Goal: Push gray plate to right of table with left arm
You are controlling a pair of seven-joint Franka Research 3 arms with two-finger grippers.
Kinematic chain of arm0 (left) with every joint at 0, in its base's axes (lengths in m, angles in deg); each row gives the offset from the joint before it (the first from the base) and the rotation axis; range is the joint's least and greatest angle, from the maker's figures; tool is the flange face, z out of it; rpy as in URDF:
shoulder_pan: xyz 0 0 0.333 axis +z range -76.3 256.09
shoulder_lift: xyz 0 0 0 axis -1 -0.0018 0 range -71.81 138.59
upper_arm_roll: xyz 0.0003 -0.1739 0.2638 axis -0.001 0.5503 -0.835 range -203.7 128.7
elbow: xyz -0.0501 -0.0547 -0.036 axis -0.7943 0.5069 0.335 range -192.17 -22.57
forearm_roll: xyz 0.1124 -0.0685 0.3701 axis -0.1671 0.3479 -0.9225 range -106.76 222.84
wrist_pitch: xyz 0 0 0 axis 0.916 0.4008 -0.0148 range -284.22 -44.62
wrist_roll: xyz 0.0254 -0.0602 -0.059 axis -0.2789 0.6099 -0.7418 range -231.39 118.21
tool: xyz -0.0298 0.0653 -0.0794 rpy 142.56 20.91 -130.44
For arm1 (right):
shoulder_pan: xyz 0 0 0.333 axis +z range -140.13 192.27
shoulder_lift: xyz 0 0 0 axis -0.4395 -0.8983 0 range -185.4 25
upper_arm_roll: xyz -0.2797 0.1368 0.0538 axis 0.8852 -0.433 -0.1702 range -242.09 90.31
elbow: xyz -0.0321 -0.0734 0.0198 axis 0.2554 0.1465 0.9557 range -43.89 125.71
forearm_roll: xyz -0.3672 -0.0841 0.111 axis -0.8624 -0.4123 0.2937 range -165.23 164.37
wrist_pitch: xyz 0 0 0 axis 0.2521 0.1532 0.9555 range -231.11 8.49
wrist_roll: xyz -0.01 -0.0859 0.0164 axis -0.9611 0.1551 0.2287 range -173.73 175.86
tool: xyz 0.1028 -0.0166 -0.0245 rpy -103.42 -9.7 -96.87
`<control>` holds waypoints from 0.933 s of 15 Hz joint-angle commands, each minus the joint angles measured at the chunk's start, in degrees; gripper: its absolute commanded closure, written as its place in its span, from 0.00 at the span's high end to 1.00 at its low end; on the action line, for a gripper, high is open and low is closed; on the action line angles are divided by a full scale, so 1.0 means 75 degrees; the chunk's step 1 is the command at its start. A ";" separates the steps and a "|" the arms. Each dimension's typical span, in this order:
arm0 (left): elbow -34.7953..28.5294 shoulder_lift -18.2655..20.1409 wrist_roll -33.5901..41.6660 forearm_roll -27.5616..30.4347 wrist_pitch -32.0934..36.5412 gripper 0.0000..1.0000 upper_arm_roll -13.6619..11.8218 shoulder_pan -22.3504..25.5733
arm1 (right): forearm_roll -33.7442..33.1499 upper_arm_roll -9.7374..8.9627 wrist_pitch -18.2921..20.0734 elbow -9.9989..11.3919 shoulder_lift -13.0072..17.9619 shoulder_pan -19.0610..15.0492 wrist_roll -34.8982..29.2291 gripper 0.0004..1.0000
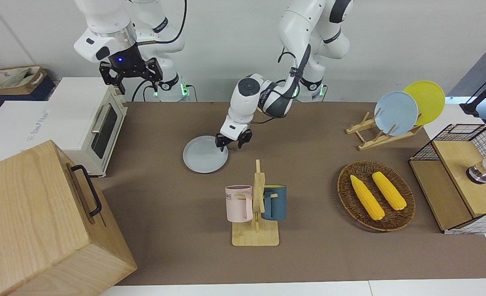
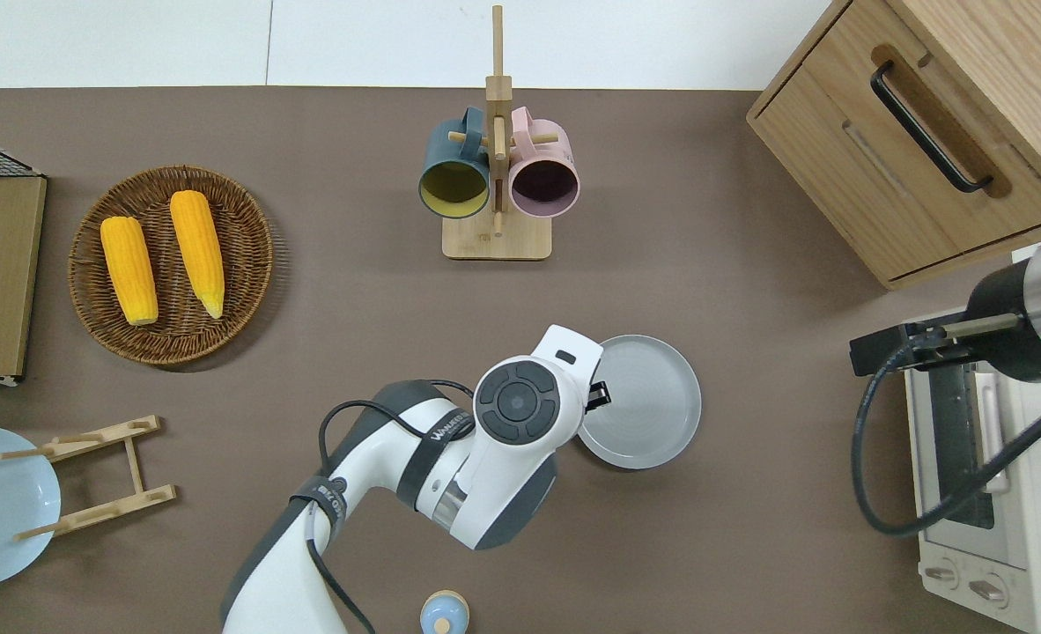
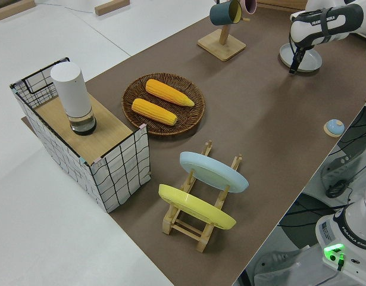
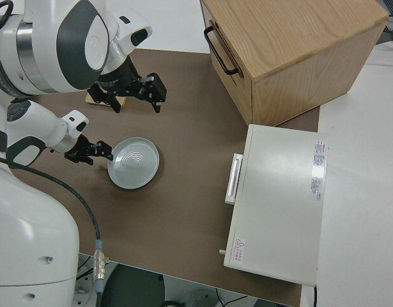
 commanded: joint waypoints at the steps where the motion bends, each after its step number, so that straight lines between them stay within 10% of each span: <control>1: -0.0038 0.0815 0.1111 0.0110 0.1282 0.98 0.0019 0.0741 | 0.0073 -0.0042 0.0092 0.0004 0.0058 -0.0087 0.0019 0.98; 14: 0.0196 0.2574 0.5237 0.0335 0.4554 0.99 -0.0039 0.3963 | 0.0061 -0.0042 0.0092 0.0004 0.0058 -0.0087 0.0008 0.98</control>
